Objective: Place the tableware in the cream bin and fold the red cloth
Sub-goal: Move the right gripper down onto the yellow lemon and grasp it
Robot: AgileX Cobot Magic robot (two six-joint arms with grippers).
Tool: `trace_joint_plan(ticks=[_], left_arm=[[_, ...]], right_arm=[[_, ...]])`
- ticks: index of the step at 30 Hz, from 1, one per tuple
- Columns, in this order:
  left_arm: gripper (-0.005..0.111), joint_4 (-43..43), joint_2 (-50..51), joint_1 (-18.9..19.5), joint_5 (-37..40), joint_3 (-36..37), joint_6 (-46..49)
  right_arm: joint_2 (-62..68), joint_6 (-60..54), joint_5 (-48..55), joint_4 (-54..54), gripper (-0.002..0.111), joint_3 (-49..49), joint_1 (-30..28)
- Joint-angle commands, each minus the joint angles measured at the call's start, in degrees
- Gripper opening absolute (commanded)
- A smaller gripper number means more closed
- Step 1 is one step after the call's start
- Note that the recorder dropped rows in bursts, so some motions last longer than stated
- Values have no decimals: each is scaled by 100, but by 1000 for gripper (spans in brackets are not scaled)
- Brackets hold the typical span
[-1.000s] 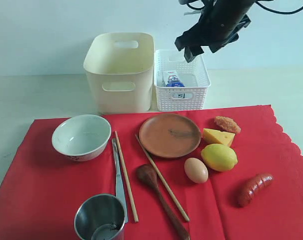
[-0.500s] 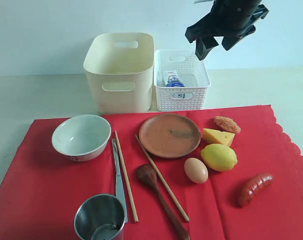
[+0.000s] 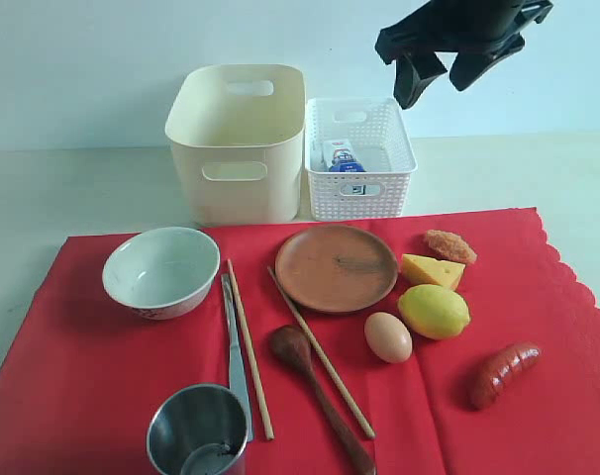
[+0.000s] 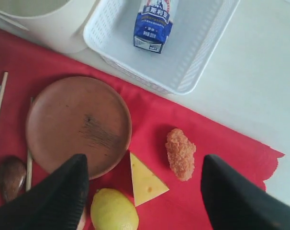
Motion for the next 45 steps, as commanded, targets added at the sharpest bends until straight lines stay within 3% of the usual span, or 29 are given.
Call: trace_joint_plan(ticks=[1, 13, 22, 45], left_arm=[[0, -11, -40, 4, -48, 12, -3], [0, -11, -40, 4, -48, 12, -3], [0, -11, -40, 4, -48, 12, -3], [0, -11, -40, 4, -48, 12, -3]], right_arm=[[-373, 2, 12, 76, 64, 500, -17], [-1353, -57, -829, 118, 64, 2400, -17], [-1562, -1112, -1087, 1294, 64, 3276, 17], [-23, -1401, -1084, 798, 64, 3493, 17]])
